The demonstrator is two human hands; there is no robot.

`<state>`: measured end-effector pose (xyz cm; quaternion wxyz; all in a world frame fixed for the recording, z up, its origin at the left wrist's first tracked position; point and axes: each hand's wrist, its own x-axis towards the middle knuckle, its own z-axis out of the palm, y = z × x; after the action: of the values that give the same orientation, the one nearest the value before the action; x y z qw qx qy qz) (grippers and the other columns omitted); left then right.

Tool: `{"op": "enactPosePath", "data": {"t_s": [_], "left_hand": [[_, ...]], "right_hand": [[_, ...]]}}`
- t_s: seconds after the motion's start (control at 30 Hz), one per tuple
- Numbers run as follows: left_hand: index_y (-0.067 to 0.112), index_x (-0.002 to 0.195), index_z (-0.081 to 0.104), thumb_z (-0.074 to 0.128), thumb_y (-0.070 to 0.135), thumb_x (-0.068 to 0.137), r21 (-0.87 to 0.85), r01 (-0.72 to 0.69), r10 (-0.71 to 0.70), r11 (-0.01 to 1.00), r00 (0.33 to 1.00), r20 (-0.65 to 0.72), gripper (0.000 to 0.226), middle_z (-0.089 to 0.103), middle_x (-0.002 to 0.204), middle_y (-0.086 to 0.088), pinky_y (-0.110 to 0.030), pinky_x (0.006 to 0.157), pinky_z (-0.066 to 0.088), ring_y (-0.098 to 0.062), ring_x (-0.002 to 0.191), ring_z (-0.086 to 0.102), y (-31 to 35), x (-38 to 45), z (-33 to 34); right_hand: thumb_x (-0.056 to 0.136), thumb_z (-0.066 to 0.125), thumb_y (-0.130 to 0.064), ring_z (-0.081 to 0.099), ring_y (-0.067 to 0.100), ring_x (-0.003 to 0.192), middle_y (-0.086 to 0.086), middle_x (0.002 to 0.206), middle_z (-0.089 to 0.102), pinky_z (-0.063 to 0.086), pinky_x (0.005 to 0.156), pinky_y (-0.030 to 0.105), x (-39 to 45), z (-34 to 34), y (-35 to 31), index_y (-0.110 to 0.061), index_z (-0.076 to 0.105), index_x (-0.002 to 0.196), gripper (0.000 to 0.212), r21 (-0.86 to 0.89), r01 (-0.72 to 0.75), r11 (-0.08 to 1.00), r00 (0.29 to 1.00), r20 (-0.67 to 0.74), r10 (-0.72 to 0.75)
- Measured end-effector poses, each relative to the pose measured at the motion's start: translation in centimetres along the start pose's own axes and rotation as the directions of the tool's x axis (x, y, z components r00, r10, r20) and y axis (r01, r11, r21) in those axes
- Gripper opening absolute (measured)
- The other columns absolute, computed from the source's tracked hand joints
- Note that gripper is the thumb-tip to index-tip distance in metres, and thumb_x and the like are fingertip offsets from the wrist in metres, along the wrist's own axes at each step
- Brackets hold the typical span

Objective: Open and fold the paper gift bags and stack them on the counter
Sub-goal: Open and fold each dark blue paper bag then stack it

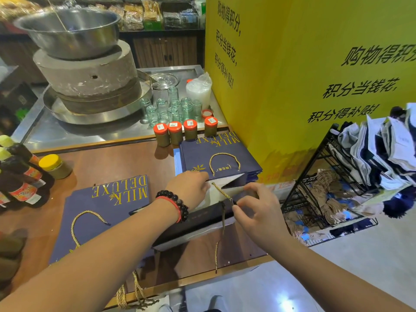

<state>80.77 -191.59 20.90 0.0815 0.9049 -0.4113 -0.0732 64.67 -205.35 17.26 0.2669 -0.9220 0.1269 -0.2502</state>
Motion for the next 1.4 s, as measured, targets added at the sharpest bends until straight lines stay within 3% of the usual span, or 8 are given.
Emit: {"op": "enactPosePath", "data": {"t_s": [0.17, 0.27, 0.33, 0.47, 0.87, 1.07, 1.23, 1.4], "left_hand": [[0.02, 0.115, 0.051, 0.044, 0.005, 0.093, -0.15, -0.035, 0.041, 0.988, 0.999, 0.032, 0.027, 0.056, 0.107, -0.002, -0.041, 0.078, 0.049, -0.024, 0.1, 0.054, -1.3, -0.1, -0.6], [0.019, 0.103, 0.051, 0.043, -0.01, 0.081, -0.257, -0.148, 0.156, 0.955, 0.988, 0.009, 0.038, 0.05, 0.111, 0.0, -0.043, 0.086, 0.046, -0.021, 0.102, 0.047, -2.3, -1.4, -1.5], [0.02, 0.093, 0.055, 0.045, 0.01, 0.082, -0.251, -0.199, 0.198, 0.947, 0.98, -0.03, 0.017, 0.052, 0.114, 0.003, -0.036, 0.092, 0.043, -0.016, 0.105, 0.044, -3.3, -2.8, -1.6], [0.025, 0.08, 0.064, 0.046, 0.055, 0.078, 0.009, -0.271, 0.271, 0.963, 0.961, -0.061, 0.035, 0.057, 0.127, -0.002, -0.036, 0.098, 0.041, -0.023, 0.116, 0.045, -5.3, -5.9, -0.3], [0.02, 0.08, 0.071, 0.082, 0.022, 0.071, 0.101, -0.186, 0.206, 0.977, 0.946, -0.249, 0.014, 0.062, 0.116, -0.008, -0.045, 0.086, 0.052, -0.026, 0.108, 0.04, -8.3, -6.5, 0.5], [0.018, 0.076, 0.071, 0.084, 0.019, 0.068, 0.125, -0.205, 0.227, 0.971, 0.954, -0.196, 0.015, 0.061, 0.118, -0.011, -0.045, 0.086, 0.051, -0.037, 0.105, 0.054, -8.0, -6.0, 0.0], [0.018, 0.079, 0.074, 0.082, 0.017, 0.071, 0.112, -0.156, 0.178, 0.981, 0.959, -0.22, 0.012, 0.06, 0.122, -0.011, -0.047, 0.09, 0.05, -0.039, 0.11, 0.053, -7.5, -5.7, 0.1], [0.015, 0.082, 0.072, 0.079, 0.012, 0.073, 0.091, -0.066, 0.087, 0.994, 0.962, -0.259, 0.012, 0.058, 0.124, -0.014, -0.05, 0.087, 0.05, -0.042, 0.112, 0.049, -7.3, -5.6, 0.7]], "right_hand": [[0.083, 0.061, -0.033, 0.054, 0.015, 0.104, 0.001, 0.113, 0.057, 0.049, 0.082, 0.04, 0.1, 0.3, 0.0, -0.018, 0.07, 0.073, 0.02, 0.011, -0.006, 1.0, 0.998, 0.057, 0.005], [0.083, 0.064, -0.029, 0.055, 0.018, 0.107, 0.001, 0.12, 0.057, 0.047, 0.086, 0.038, 0.4, 0.6, 0.3, -0.017, 0.069, 0.073, 0.016, 0.007, 0.013, 1.0, 0.997, 0.075, -0.014], [0.083, 0.063, -0.03, 0.055, 0.023, 0.11, 0.003, 0.124, 0.056, 0.044, 0.09, 0.039, 0.7, 0.9, 0.5, -0.018, 0.068, 0.073, 0.016, -0.039, 0.015, 0.999, 0.997, 0.078, -0.011], [0.082, 0.063, -0.03, 0.057, 0.025, 0.109, 0.003, 0.123, 0.056, 0.045, 0.09, 0.042, 1.4, 1.4, 0.7, -0.017, 0.067, 0.072, 0.017, -0.065, 0.011, 0.998, 0.997, 0.072, -0.007], [0.084, 0.069, -0.027, 0.048, 0.009, 0.117, -0.002, 0.124, 0.055, 0.039, 0.096, 0.023, 0.7, 2.4, 2.2, -0.017, 0.069, 0.077, 0.012, 0.09, -0.049, 0.995, 0.985, 0.17, 0.033], [0.086, 0.069, -0.031, 0.055, 0.01, 0.106, -0.006, 0.117, 0.055, 0.041, 0.083, 0.02, 1.4, 5.3, 1.7, -0.023, 0.059, 0.123, 0.039, 0.089, -0.42, 0.903, 0.817, 0.47, 0.333], [0.091, 0.067, -0.019, 0.059, 0.018, 0.094, 0.008, 0.115, 0.059, 0.044, 0.082, 0.022, 1.6, 8.5, 0.8, -0.015, 0.061, 0.114, 0.024, 0.286, -0.637, 0.716, 0.718, 0.559, 0.415], [0.095, 0.056, -0.009, 0.054, 0.011, 0.084, -0.002, 0.094, 0.056, 0.044, 0.067, 0.009, -0.7, 9.9, 2.5, -0.02, 0.059, 0.098, 0.012, 0.07, -0.638, 0.767, 0.613, 0.65, 0.45]]}}
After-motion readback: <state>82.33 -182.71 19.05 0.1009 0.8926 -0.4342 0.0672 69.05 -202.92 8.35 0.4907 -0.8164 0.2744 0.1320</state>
